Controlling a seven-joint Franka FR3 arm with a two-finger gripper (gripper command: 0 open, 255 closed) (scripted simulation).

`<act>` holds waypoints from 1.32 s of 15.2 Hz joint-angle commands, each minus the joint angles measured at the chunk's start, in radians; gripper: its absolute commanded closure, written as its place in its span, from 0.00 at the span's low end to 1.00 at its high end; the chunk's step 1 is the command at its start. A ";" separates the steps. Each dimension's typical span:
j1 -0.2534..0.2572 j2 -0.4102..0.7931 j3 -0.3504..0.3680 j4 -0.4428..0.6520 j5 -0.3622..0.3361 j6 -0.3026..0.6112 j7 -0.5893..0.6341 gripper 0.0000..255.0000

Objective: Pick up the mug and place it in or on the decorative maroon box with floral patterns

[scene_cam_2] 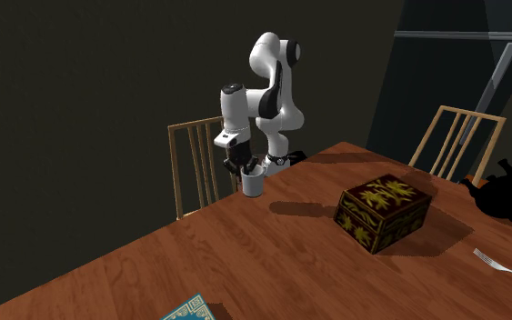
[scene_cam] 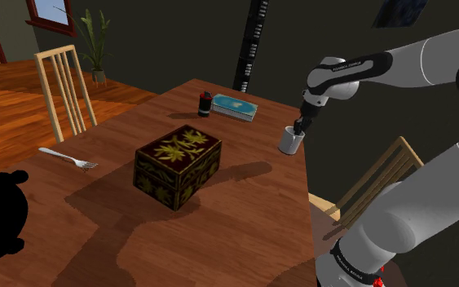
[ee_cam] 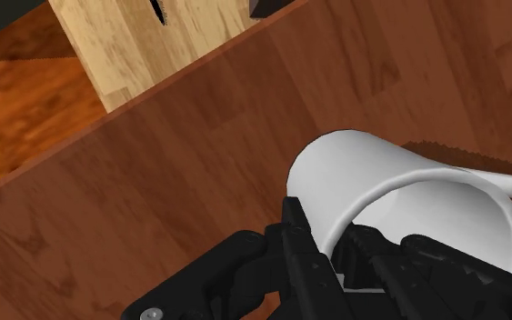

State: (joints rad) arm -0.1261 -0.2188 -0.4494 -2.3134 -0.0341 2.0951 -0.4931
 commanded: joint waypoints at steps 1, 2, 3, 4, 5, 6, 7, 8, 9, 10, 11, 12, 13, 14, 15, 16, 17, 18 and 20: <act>0.000 -0.012 0.004 0.018 -0.004 -0.029 0.006 1.00; 0.000 -0.018 0.006 0.027 -0.006 -0.043 0.008 1.00; -0.001 -0.023 0.007 0.036 -0.008 -0.057 0.011 1.00; -0.001 -0.028 0.009 0.045 -0.010 -0.071 0.013 1.00; -0.001 -0.032 0.010 0.055 -0.011 -0.085 0.015 1.00; -0.001 -0.037 0.012 0.064 -0.012 -0.098 0.017 1.00; -0.001 -0.041 0.013 0.074 -0.013 -0.112 0.018 1.00; -0.001 -0.045 0.015 0.085 -0.014 -0.126 0.020 1.00; -0.001 -0.048 0.016 0.095 -0.015 -0.139 0.022 1.00; -0.001 -0.051 0.018 0.105 -0.016 -0.153 0.023 1.00; 0.000 -0.055 0.019 0.116 -0.017 -0.167 0.025 1.00; 0.000 -0.057 0.020 0.127 -0.017 -0.180 0.026 1.00; 0.000 -0.060 0.022 0.138 -0.018 -0.194 0.027 1.00; 0.000 -0.062 0.023 0.150 -0.018 -0.208 0.028 1.00; 0.001 -0.064 0.024 0.161 -0.018 -0.221 0.029 1.00; 0.001 -0.066 0.026 0.173 -0.019 -0.235 0.030 1.00; 0.001 -0.068 0.027 0.185 -0.019 -0.248 0.031 1.00; 0.001 -0.069 0.028 0.197 -0.019 -0.262 0.032 1.00; 0.002 -0.071 0.030 0.222 -0.019 -0.288 0.034 1.00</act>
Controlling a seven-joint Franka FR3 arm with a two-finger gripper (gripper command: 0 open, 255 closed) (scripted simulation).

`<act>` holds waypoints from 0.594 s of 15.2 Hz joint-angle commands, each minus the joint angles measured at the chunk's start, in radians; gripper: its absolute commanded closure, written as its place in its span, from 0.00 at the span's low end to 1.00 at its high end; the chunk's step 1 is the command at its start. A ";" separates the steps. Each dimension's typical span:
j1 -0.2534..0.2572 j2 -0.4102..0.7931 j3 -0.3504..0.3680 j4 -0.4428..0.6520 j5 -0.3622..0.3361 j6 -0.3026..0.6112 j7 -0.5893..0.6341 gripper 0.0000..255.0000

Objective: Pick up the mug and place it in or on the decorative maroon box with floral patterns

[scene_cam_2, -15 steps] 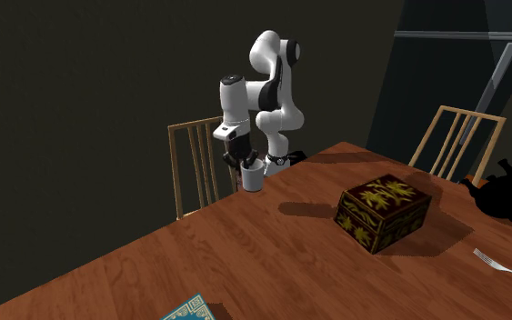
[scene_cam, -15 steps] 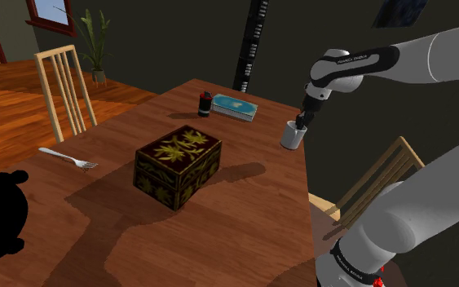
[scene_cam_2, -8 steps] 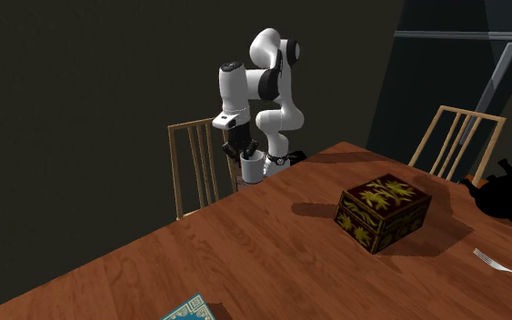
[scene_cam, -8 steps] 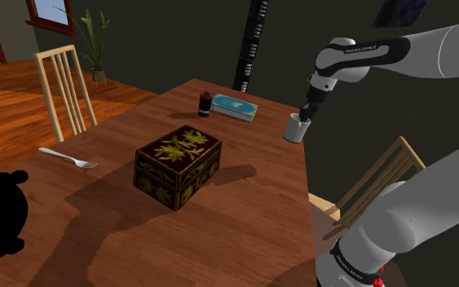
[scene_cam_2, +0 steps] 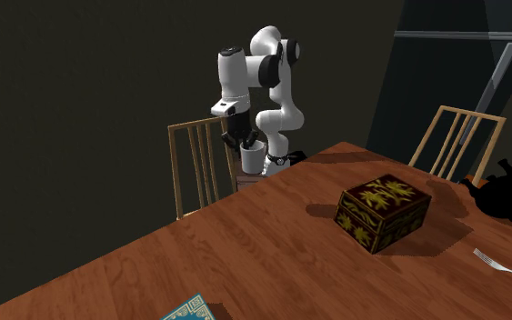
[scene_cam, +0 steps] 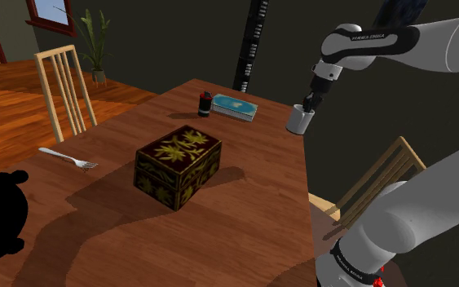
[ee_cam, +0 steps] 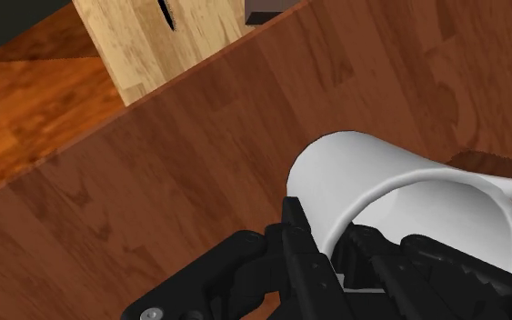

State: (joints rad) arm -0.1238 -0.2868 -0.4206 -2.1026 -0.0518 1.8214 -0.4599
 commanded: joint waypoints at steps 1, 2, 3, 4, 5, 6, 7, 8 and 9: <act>0.000 -0.004 0.002 0.024 -0.001 -0.028 0.001 1.00; 0.001 -0.004 0.003 0.037 0.000 -0.042 0.002 1.00; 0.001 -0.005 0.004 0.050 0.000 -0.055 0.003 1.00; 0.002 -0.005 0.005 0.064 0.000 -0.068 0.003 1.00; 0.002 -0.004 0.006 0.078 0.001 -0.082 0.004 1.00; 0.003 -0.004 0.006 0.091 0.001 -0.095 0.004 1.00; 0.003 -0.003 0.007 0.105 0.002 -0.108 0.004 1.00; 0.012 -0.011 0.024 0.097 0.004 -0.107 0.030 1.00; 0.020 -0.017 0.042 0.090 0.007 -0.106 0.056 1.00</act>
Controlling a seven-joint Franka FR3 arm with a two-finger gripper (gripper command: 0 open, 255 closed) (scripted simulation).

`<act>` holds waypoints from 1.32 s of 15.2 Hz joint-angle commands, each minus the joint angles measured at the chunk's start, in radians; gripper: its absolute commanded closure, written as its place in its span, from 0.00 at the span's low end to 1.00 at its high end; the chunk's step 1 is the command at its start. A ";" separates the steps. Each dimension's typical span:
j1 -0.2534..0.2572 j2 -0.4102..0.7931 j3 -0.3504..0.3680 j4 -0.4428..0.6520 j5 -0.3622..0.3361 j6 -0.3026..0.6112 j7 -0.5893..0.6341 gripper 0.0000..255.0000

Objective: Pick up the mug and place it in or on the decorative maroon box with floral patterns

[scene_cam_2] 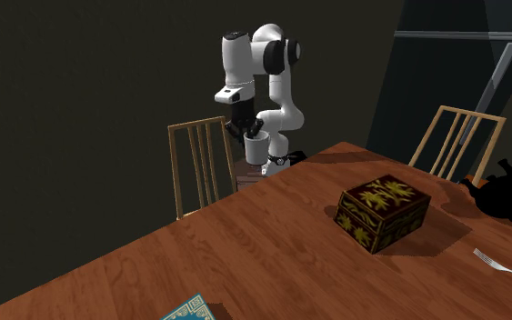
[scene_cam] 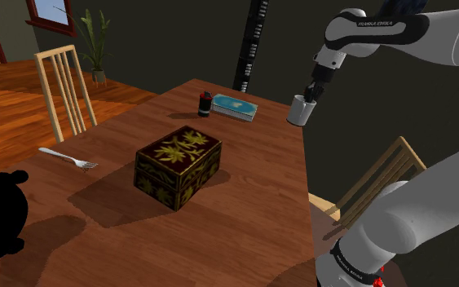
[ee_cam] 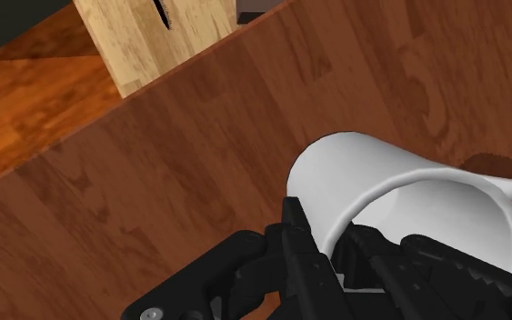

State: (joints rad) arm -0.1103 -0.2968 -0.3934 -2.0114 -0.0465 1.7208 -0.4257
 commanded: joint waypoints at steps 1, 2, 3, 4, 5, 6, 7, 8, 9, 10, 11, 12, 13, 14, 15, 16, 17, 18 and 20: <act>0.016 -0.012 0.032 -0.007 0.005 -0.005 0.047 1.00; 0.025 -0.016 0.049 -0.011 0.009 -0.004 0.072 1.00; 0.034 -0.019 0.065 -0.014 0.014 -0.004 0.096 1.00; 0.043 -0.020 0.082 -0.016 0.018 -0.003 0.121 1.00; 0.052 -0.021 0.099 -0.018 0.023 -0.002 0.145 1.00; 0.061 -0.020 0.115 -0.018 0.028 -0.001 0.169 1.00; 0.070 -0.019 0.131 -0.017 0.034 0.000 0.193 1.00; 0.080 -0.016 0.147 -0.014 0.039 0.001 0.216 1.00; 0.089 -0.012 0.163 -0.011 0.045 0.002 0.240 1.00; 0.099 -0.007 0.178 -0.007 0.051 0.002 0.263 1.00; 0.108 -0.002 0.194 -0.001 0.056 0.003 0.286 1.00; 0.118 0.005 0.209 0.006 0.062 0.004 0.309 1.00; 0.127 0.013 0.224 0.013 0.067 0.005 0.331 1.00; 0.137 0.022 0.239 0.022 0.072 0.006 0.354 1.00; 0.146 0.031 0.253 0.032 0.077 0.006 0.376 1.00; 0.156 0.042 0.268 0.044 0.082 0.007 0.399 1.00; 0.165 0.054 0.282 0.056 0.087 0.007 0.421 1.00; 0.175 0.066 0.295 0.070 0.091 0.007 0.443 1.00; 0.194 0.094 0.322 0.100 0.098 0.007 0.486 1.00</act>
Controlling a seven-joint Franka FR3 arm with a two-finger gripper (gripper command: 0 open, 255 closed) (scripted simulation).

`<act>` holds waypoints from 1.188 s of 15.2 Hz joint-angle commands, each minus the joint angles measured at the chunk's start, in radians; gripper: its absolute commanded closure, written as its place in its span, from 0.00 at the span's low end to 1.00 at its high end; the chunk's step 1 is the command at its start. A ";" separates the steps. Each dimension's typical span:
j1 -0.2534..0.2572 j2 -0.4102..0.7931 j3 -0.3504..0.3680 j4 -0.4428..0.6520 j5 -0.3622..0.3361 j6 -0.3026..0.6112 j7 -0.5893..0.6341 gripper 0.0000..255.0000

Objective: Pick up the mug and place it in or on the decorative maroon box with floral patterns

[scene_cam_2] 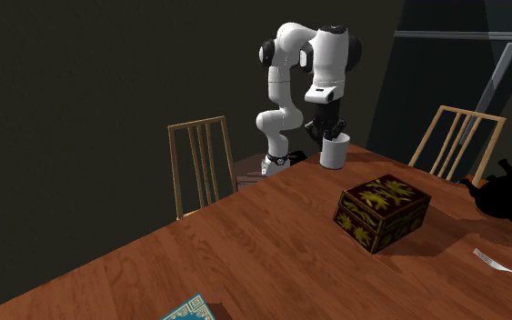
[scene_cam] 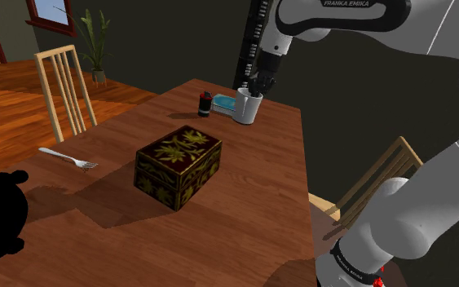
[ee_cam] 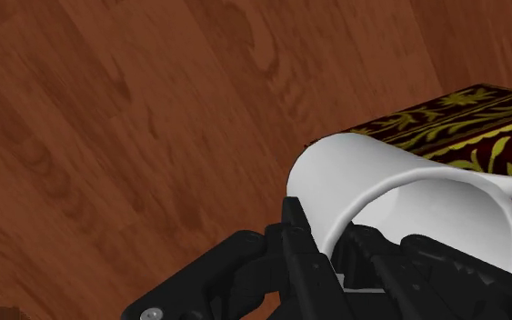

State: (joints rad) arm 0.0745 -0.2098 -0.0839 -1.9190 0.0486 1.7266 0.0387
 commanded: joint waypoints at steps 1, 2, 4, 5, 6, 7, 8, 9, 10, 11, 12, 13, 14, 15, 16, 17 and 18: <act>0.018 0.023 0.026 0.025 0.006 0.000 0.044 1.00; 0.027 0.039 0.039 0.043 0.009 -0.001 0.065 1.00; 0.046 0.074 0.064 0.083 0.013 -0.003 0.108 1.00; 0.055 0.093 0.076 0.105 0.014 -0.005 0.129 1.00; 0.065 0.112 0.088 0.129 0.015 -0.008 0.151 1.00; 0.074 0.133 0.100 0.154 0.015 -0.010 0.172 1.00; 0.083 0.155 0.111 0.180 0.015 -0.014 0.193 1.00; 0.093 0.177 0.122 0.208 0.014 -0.018 0.214 1.00; 0.103 0.200 0.132 0.237 0.013 -0.022 0.235 1.00; 0.113 0.225 0.143 0.268 0.010 -0.028 0.255 1.00; 0.123 0.250 0.152 0.300 0.008 -0.034 0.276 1.00; 0.133 0.277 0.162 0.335 0.005 -0.040 0.297 1.00; 0.144 0.304 0.171 0.371 0.001 -0.048 0.317 1.00; 0.155 0.333 0.180 0.410 -0.003 -0.057 0.337 1.00; 0.163 0.352 0.184 0.435 -0.006 -0.063 0.349 1.00; 0.163 0.349 0.184 0.418 -0.006 -0.049 0.349 1.00; 0.163 0.346 0.184 0.400 -0.006 -0.034 0.348 1.00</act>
State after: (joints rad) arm 0.2345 0.1335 0.0984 -1.5112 0.0437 1.6810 0.3818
